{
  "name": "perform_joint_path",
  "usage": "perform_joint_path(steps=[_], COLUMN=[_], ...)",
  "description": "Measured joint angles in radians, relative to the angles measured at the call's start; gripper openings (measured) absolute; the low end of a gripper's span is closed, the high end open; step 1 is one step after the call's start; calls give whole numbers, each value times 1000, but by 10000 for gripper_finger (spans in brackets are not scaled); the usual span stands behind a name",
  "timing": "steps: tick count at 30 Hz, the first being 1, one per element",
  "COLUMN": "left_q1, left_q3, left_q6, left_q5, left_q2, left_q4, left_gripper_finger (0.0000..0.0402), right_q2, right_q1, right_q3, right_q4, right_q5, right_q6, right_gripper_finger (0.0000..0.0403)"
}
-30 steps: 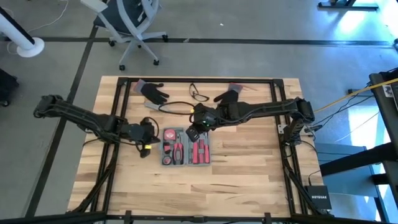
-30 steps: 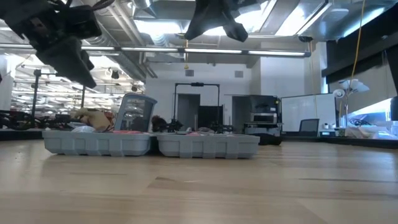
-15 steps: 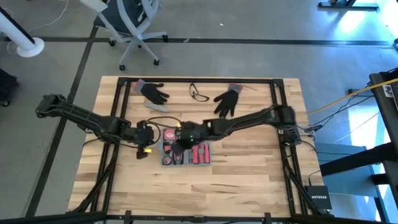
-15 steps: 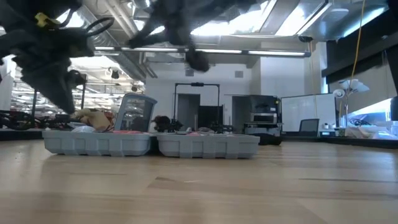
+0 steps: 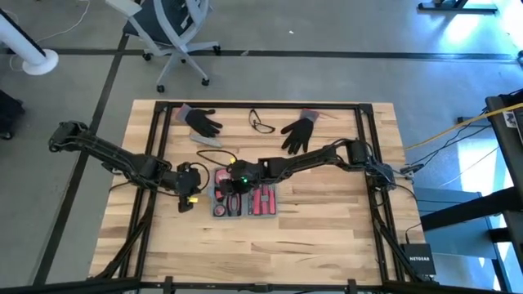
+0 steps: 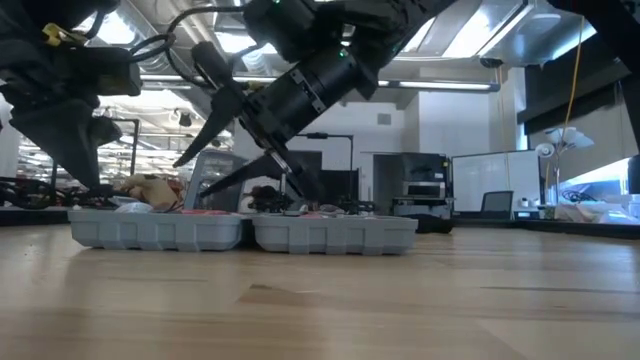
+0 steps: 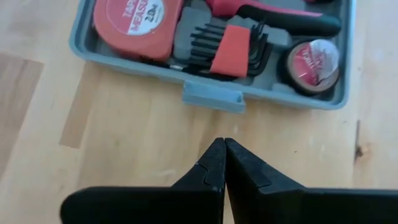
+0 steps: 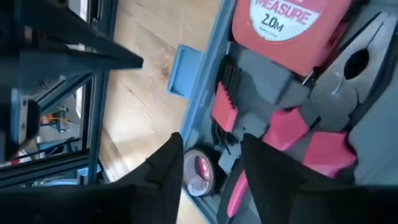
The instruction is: Prefit tool cases
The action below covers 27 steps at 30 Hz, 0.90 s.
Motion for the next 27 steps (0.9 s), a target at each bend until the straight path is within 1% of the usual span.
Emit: perform_joint_path(steps=[2,5,7,10,12,20,27], left_q1=[-4,-4,-3,6,11,11,36], left_q3=[-1,-27,-50,-68,-68,-68,-68], left_q6=[-3,-4,-7,-32,-43,-7,2], left_q5=[0,0,5,59,73,77,76], left_q2=[4,25,54,99,121,194,303], left_q4=[17,101,168,224,246,342,470], left_gripper_finger=[0,0,0,0,0,0,0], right_q2=[1,1,1,8,12,31,36], right_q1=[0,0,0,0,2,7,7], right_q3=[0,0,0,0,0,2,0], right_q4=[-4,-3,0,0,-6,23,16], right_q5=[4,35,38,35,28,55,74], right_q6=[0,0,0,0,0,30,28], right_gripper_finger=[164,166,166,166,166,166,166])
